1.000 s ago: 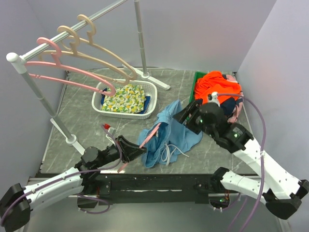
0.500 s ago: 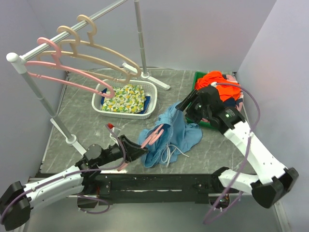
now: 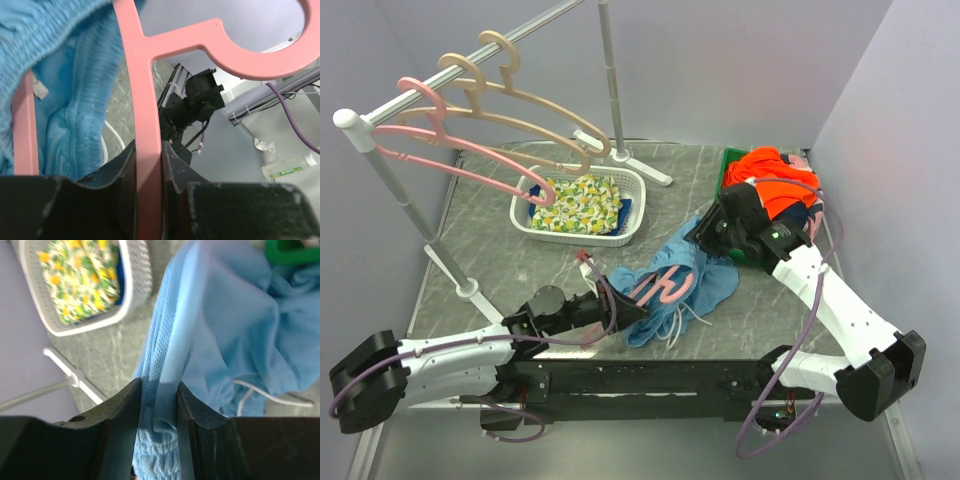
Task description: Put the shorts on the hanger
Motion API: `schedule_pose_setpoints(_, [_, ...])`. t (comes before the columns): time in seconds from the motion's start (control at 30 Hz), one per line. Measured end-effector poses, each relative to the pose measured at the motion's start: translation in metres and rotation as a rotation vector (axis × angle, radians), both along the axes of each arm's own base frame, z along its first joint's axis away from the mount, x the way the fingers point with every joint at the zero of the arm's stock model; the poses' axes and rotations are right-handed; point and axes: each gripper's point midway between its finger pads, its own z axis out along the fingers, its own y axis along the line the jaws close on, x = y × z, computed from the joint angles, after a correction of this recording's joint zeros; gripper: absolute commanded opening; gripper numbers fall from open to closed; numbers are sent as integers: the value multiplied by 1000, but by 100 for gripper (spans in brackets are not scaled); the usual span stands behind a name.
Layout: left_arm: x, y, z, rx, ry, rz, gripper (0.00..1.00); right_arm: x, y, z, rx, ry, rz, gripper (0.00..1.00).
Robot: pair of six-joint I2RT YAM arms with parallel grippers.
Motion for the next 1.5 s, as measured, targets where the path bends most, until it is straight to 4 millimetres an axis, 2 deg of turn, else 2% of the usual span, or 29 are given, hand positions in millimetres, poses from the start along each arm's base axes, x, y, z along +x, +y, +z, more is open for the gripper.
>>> schedule_pose_setpoints(0.17, [3, -15, -1, 23, 5, 2, 1, -18, -6, -28, -17, 44, 12, 39])
schedule_pose_setpoints(0.23, [3, -21, -4, 38, 13, -1, 1, -21, -7, -36, -24, 63, 21, 35])
schedule_pose_setpoints(0.27, [4, -24, -5, 44, 17, -3, 1, -22, -7, -38, -28, 66, 25, 29])
schedule_pose_setpoints(0.3, [5, -26, -5, 48, 19, -1, 9, -22, -7, -38, -31, 64, 28, 8])
schedule_pose_setpoints(0.33, [5, -28, -5, 52, 21, 0, 27, -22, -7, -38, -33, 59, 30, 0])
schedule_pose_setpoints(0.4, [4, -31, -7, 68, 30, -4, 80, -18, -5, -34, -14, 45, 21, 0])
schedule_pose_setpoints(0.5, [4, -35, -2, 85, 39, -6, 100, -19, -3, -34, -30, 30, 58, 0])
schedule_pose_setpoints(0.53, [6, -35, 4, 83, 42, -1, 97, -20, -4, -35, -41, 30, 70, 0])
schedule_pose_setpoints(0.67, [1, -26, 42, 50, 29, 4, 97, -23, -6, -41, -74, 24, 107, 0])
schedule_pose_setpoints(0.77, [-3, -9, 60, 51, 48, 28, 77, -24, -6, -41, -84, 3, 134, 0])
schedule_pose_setpoints(0.8, [-4, -4, 62, 55, 70, 41, 65, -25, -6, -40, -85, -8, 144, 0])
schedule_pose_setpoints(0.83, [-5, 1, 59, 71, 98, 57, 61, -26, -6, -37, -83, -20, 156, 0])
schedule_pose_setpoints(0.9, [-4, 8, 43, 124, 168, 90, 53, -27, -4, -31, -73, -47, 183, 0])
schedule_pose_setpoints(0.97, [-3, 14, 18, 202, 243, 127, 51, -29, -3, -24, -62, -73, 203, 0])
schedule_pose_setpoints(1.07, [-5, 20, -25, 323, 333, 157, 61, -33, -2, -15, -51, -107, 228, 0])
schedule_pose_setpoints(1.17, [-12, 26, -69, 462, 406, 172, 62, -36, -1, -12, -46, -117, 244, 0])
schedule_pose_setpoints(1.23, [-16, 27, -90, 537, 431, 173, 63, -37, -1, -13, -47, -114, 254, 0])
schedule_pose_setpoints(1.37, [-25, 30, -122, 659, 460, 177, 68, -41, -4, -17, -67, -101, 264, 0])
schedule_pose_setpoints(1.5, [-31, 27, -131, 721, 451, 184, 68, -45, -11, -23, -105, -81, 263, 0])
